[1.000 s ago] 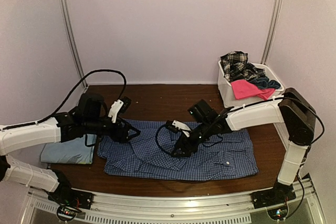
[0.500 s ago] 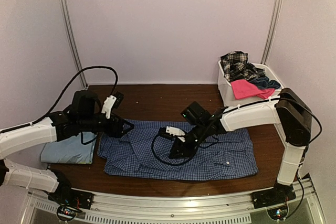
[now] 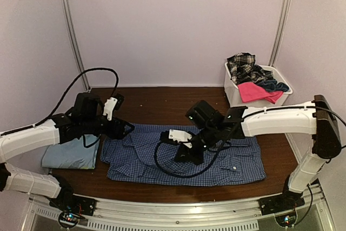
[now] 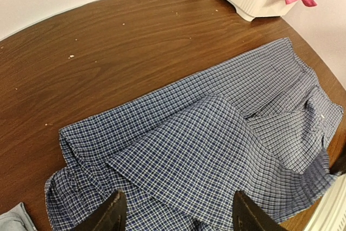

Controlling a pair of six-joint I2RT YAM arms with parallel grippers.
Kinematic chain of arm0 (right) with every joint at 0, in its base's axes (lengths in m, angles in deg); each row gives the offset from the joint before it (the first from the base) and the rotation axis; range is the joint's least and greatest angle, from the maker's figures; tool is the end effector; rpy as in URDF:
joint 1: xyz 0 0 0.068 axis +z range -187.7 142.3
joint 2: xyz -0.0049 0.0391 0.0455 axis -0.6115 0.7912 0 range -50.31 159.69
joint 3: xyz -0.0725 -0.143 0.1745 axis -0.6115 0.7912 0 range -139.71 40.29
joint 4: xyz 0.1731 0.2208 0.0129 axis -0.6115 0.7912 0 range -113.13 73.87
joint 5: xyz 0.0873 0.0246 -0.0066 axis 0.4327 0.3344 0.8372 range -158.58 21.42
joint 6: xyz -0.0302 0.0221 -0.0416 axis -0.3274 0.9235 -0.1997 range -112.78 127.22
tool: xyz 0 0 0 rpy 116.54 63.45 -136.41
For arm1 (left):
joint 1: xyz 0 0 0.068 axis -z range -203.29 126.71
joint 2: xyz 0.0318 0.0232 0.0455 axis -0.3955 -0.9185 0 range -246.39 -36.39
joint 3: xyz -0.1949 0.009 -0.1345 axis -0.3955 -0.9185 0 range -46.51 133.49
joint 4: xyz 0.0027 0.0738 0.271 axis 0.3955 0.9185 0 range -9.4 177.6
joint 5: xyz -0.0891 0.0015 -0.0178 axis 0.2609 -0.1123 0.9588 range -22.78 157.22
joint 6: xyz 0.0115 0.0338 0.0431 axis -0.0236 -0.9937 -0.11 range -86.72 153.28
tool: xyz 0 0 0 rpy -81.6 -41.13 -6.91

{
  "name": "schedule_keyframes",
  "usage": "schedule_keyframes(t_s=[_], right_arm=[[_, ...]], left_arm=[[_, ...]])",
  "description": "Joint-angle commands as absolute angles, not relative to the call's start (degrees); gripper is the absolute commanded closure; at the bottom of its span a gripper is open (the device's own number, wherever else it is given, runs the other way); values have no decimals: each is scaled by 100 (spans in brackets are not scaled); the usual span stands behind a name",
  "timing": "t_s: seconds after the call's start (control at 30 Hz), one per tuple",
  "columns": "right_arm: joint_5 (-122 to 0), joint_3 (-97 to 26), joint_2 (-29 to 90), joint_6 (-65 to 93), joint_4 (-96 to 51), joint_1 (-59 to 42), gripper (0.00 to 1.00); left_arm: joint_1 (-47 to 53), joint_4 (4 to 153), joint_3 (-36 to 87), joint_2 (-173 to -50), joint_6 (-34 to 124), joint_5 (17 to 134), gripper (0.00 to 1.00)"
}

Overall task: Fold and stack the mixed laundry pile
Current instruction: Adjust the rectangle-folded shirt at the center of the board.

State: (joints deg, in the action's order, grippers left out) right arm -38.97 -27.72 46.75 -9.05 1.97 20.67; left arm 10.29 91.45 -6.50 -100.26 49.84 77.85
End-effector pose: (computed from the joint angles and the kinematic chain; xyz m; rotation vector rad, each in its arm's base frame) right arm 0.1789 0.3270 0.1748 -1.7427 1.9217 0.9379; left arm 0.2288 -0.1604 0.2008 0.4414 2.2075 -0.6885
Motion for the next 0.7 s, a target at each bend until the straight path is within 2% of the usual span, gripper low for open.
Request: schedule_keyframes(t_s=[0.0,0.37,0.67], right_arm=[[-4656,-3024,3978,-718,858,2507,100],[-5631,-3574,3441,-138,2050,4132,100],[-5816,-3746,2898,34,2660,4474,100]], left_arm=[[909,9109,-344,-10222,4947,7425,32],[782,9199,23,-10751,4844,7365,32],[773,9232,84,-10907,4858,7433,33]])
